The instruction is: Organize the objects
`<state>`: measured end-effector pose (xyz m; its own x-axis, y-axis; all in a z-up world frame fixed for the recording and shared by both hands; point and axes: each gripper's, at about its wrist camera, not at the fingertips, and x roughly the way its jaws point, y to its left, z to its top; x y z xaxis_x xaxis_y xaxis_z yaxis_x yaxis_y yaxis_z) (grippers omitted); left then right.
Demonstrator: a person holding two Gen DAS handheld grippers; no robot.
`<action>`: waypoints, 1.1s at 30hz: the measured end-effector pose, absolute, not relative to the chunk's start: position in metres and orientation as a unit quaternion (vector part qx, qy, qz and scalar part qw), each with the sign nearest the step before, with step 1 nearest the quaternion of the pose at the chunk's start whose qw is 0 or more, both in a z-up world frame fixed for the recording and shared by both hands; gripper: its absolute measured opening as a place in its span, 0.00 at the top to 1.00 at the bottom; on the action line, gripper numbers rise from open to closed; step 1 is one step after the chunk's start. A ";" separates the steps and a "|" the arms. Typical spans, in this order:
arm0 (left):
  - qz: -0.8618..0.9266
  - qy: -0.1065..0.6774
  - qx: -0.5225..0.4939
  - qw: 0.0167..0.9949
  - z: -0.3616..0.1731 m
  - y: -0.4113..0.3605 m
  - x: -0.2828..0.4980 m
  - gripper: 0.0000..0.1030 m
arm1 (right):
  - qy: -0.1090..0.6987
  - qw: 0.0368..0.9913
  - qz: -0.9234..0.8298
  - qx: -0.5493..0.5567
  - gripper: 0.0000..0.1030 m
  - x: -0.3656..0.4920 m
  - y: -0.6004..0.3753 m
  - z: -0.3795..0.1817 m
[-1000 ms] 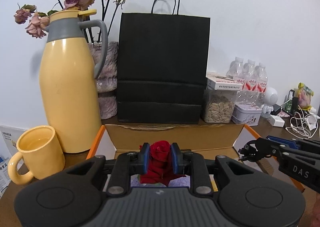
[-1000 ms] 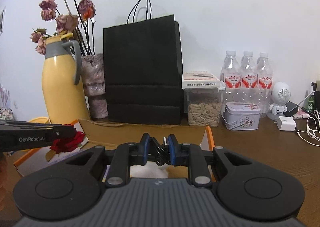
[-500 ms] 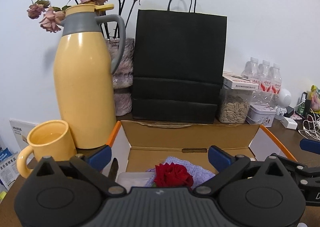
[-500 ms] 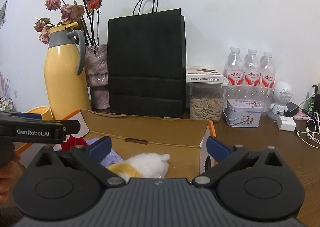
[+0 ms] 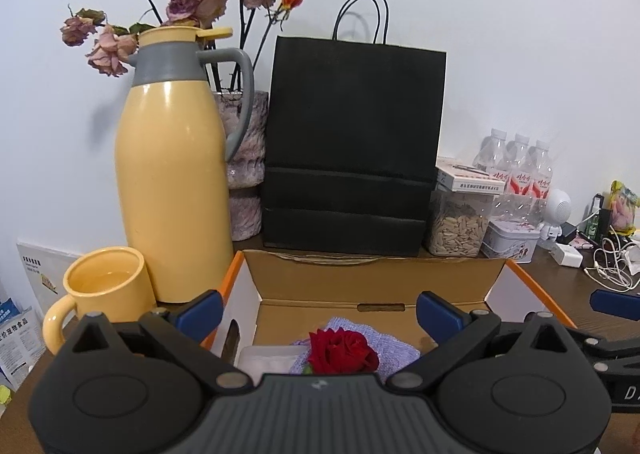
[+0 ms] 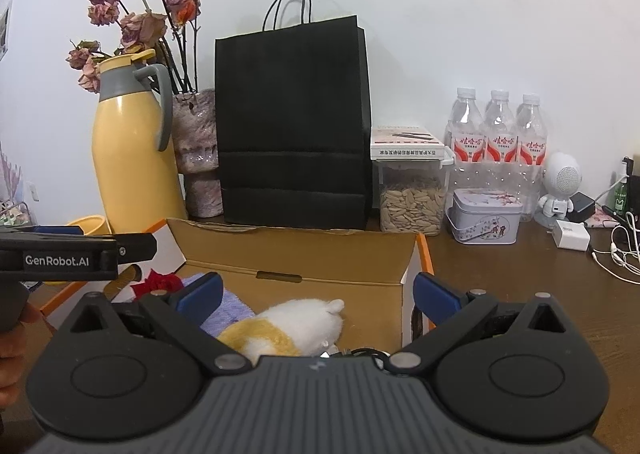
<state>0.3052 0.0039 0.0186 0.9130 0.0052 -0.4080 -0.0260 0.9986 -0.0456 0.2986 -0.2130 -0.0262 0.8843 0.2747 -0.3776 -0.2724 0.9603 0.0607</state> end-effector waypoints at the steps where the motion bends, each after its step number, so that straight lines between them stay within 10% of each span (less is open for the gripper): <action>1: 0.008 0.207 -0.026 0.978 0.020 0.005 0.302 0.00 | 0.196 0.970 0.142 -0.002 0.00 0.297 -0.212 -0.025; 33: 0.014 0.221 -0.014 0.975 0.022 0.023 0.178 0.00 | 0.202 0.968 0.145 -0.028 0.00 0.180 -0.211 -0.021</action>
<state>0.1779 0.0230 0.0217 0.9017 0.0211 -0.4318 -0.0338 0.9992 -0.0217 0.1805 -0.2107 -0.0205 0.8768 0.2690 -0.3986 -0.2913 0.9566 0.0050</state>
